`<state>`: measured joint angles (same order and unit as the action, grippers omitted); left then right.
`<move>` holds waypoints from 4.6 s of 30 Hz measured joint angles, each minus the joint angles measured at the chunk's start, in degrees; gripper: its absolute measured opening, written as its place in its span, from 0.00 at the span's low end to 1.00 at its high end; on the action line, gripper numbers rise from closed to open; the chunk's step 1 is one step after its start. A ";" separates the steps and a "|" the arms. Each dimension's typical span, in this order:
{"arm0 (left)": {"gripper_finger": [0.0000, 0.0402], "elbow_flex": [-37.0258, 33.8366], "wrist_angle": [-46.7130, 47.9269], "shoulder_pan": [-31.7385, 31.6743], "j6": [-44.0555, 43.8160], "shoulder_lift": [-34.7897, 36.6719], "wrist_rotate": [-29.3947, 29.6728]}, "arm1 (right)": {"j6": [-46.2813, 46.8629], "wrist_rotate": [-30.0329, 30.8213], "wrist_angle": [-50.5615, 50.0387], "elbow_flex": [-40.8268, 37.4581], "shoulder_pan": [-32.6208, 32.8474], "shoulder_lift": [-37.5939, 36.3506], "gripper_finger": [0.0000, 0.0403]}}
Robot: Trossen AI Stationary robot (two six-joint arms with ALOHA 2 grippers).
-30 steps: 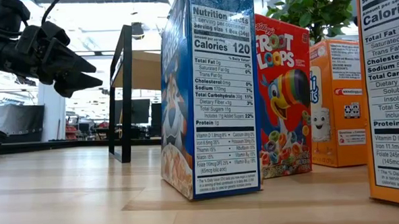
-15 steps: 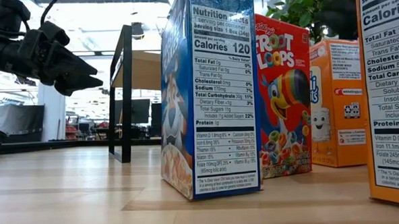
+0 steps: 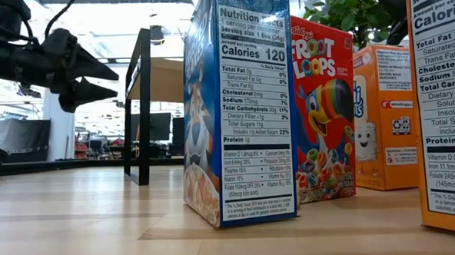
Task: Stack cereal on shelf
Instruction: Put the top left purple cereal box on the shelf
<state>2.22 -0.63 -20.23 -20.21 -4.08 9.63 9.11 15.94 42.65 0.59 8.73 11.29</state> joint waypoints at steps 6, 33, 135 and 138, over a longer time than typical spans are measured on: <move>0.67 0.00 -0.08 0.00 -5.24 -0.04 5.02 | -3.33 1.10 -15.49 8.89 0.24 -0.05 0.33; 0.67 46.55 22.01 -0.02 -8.88 -12.53 -14.65 | 40.85 -9.17 -113.62 68.89 10.17 40.98 0.13; 0.67 46.90 27.31 0.00 -0.41 -26.27 -35.41 | 68.59 -6.44 -115.98 68.17 18.70 70.12 0.97; 0.67 46.90 27.31 -0.02 -0.39 -26.27 -34.80 | 70.74 -6.45 -114.19 66.09 20.12 70.14 0.97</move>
<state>49.12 26.68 -20.25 -20.60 -30.35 -25.17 79.85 9.49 -71.54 66.68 28.85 81.43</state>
